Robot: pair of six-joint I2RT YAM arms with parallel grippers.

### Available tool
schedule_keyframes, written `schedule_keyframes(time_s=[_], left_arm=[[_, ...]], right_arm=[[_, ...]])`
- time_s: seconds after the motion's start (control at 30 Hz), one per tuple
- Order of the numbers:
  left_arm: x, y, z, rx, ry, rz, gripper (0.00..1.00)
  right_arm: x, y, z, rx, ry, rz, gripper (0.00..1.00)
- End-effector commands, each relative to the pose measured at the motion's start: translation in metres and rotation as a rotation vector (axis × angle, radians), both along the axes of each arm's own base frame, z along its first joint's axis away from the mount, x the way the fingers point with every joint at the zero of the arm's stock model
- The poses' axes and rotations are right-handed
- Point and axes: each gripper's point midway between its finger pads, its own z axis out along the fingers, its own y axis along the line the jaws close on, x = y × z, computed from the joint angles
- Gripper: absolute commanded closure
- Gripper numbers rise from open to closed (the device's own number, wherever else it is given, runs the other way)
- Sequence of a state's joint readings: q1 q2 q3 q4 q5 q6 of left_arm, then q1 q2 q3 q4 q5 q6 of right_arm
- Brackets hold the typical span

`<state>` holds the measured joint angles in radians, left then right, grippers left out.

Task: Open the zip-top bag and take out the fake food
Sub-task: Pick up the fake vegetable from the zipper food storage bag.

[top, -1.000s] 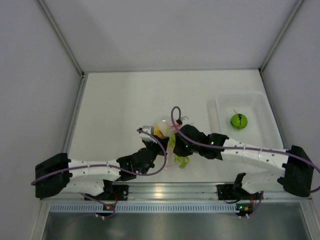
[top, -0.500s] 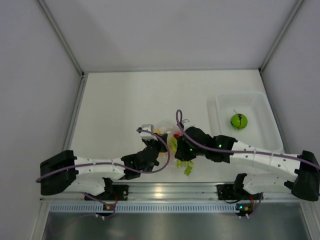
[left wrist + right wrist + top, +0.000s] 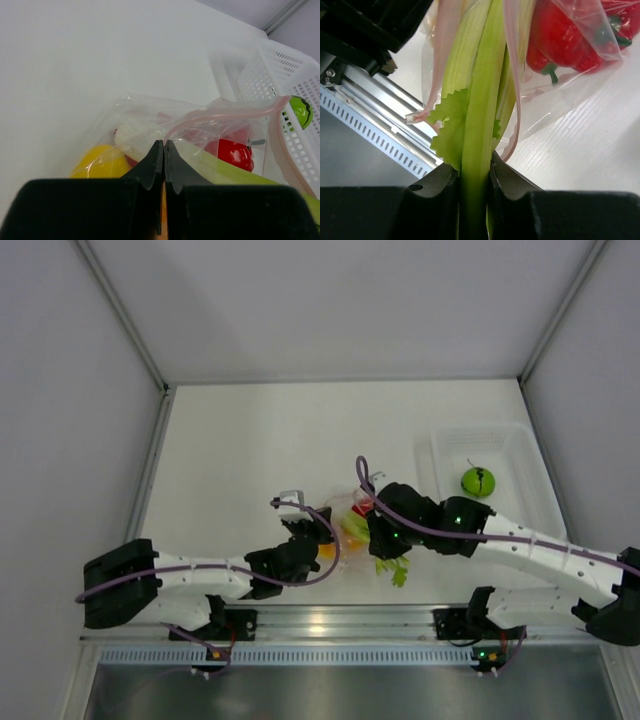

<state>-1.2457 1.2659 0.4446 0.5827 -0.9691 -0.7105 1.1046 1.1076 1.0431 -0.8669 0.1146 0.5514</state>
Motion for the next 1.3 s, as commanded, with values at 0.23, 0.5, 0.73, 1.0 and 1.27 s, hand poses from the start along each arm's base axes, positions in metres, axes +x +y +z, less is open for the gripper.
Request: schedule_keyframes(time_s=[0.23, 0.5, 0.73, 1.0, 1.27], left_arm=[[-0.001, 0.03, 0.028, -0.042, -0.07, 0.095, 1.0], [0.001, 0.054, 0.089, 0.024, -0.179, 0.133, 1.0], [0.012, 0.053, 0.152, 0.123, -0.221, 0.052, 1.0], [0.052, 0.082, 0.096, 0.132, -0.057, 0.098, 1.0], [0.056, 0.053, 0.057, 0.085, 0.028, 0.037, 1.0]], right_arm=[[0.034, 0.013, 0.047, 0.164, -0.043, 0.003, 1.0], [0.07, 0.077, 0.08, 0.192, -0.044, 0.078, 1.0], [0.106, 0.138, 0.087, 0.272, -0.054, 0.079, 1.0], [0.125, 0.152, 0.052, 0.257, 0.015, 0.046, 1.0], [0.12, 0.126, 0.046, 0.215, 0.093, 0.06, 1.0]])
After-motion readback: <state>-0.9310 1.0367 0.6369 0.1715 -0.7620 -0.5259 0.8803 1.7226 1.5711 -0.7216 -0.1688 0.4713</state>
